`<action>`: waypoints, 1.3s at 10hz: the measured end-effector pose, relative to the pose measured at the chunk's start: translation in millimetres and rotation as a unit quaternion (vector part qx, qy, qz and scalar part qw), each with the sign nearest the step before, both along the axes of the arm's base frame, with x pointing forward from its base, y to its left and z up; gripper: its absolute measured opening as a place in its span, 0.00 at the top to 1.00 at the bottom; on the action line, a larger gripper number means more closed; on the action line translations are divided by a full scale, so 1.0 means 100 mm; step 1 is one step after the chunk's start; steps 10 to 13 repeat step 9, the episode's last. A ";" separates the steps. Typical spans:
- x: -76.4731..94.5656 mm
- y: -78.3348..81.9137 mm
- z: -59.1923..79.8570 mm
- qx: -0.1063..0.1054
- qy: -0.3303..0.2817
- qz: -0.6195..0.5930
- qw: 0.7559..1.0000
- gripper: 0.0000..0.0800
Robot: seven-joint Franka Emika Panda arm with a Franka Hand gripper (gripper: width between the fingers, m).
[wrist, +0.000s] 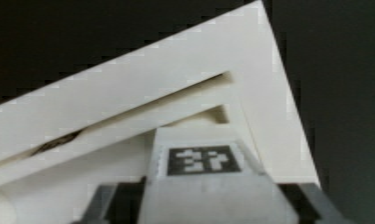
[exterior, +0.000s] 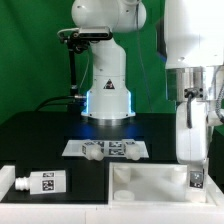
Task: Assemble one leg
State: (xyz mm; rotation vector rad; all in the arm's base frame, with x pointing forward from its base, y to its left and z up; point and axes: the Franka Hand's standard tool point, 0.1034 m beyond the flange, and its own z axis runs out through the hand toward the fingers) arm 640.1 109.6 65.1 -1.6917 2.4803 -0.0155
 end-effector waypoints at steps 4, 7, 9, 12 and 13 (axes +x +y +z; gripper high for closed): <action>0.01 0.05 0.11 0.001 -0.007 0.028 1.000 0.21; 0.10 0.12 0.52 0.015 -0.034 0.041 0.998 0.19; 0.09 0.13 0.48 0.013 -0.032 0.043 0.998 0.19; 0.09 0.13 0.48 0.013 -0.032 0.043 0.998 0.19; 0.09 0.13 0.48 0.013 -0.032 0.043 0.998 0.19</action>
Offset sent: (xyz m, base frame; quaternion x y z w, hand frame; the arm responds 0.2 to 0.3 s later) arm -0.0191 0.0007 0.0242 -0.0112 0.0193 -0.0860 0.9960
